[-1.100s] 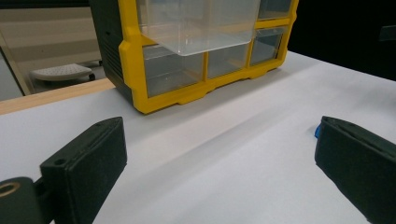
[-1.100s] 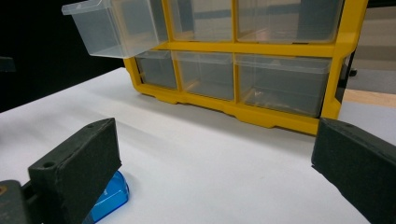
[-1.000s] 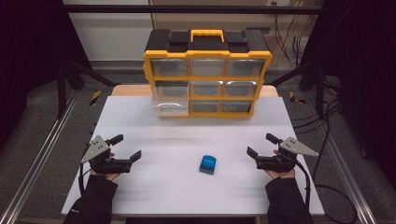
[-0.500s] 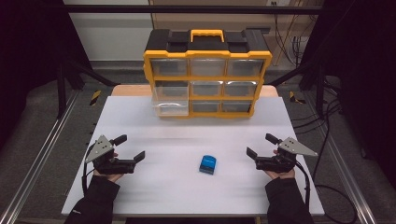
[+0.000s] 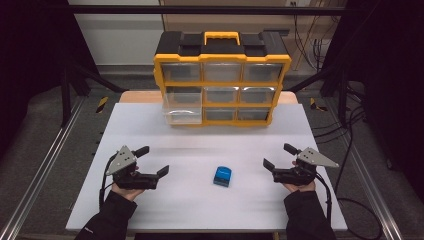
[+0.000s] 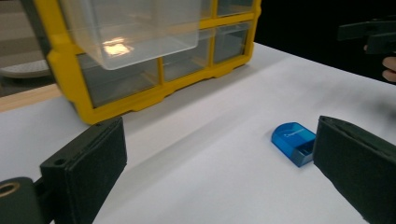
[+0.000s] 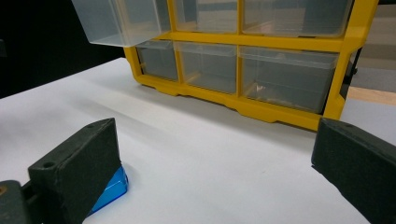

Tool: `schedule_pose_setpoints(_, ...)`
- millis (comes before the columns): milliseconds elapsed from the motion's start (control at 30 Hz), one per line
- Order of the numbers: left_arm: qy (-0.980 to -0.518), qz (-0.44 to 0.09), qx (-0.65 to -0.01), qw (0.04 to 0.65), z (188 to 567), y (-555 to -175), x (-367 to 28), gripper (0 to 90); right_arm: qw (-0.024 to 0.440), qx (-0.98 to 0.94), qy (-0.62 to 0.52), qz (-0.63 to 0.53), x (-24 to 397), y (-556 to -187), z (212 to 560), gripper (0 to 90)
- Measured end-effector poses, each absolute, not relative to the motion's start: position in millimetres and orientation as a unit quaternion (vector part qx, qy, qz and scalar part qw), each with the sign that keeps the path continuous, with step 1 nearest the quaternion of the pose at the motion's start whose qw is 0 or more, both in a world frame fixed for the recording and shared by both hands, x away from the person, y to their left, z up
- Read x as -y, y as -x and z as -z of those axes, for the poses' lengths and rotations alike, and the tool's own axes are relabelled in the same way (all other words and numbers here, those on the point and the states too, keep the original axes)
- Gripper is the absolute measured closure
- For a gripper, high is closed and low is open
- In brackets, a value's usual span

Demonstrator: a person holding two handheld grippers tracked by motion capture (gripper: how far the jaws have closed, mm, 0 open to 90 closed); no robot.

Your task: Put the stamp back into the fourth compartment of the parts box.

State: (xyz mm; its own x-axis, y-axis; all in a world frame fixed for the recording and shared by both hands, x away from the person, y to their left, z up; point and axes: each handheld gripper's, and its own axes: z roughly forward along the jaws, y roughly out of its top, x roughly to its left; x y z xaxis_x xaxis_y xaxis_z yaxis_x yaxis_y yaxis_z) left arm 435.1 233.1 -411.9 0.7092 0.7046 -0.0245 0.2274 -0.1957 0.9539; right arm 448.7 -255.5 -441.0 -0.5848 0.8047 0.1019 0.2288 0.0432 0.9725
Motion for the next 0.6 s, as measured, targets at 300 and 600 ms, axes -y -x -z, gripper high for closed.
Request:
schedule_pose_setpoints(300,-0.758,-0.199,-0.310,0.538,411,-436,-208,2.7,0.248,-0.680,-0.382,-0.575,255,-449,441,1.3)
schedule_pose_setpoints(600,-0.773,-0.181,-0.317,0.519,412,-441,-184,2.6,0.247,-0.684,-0.381,-0.571,254,-449,442,1.3)
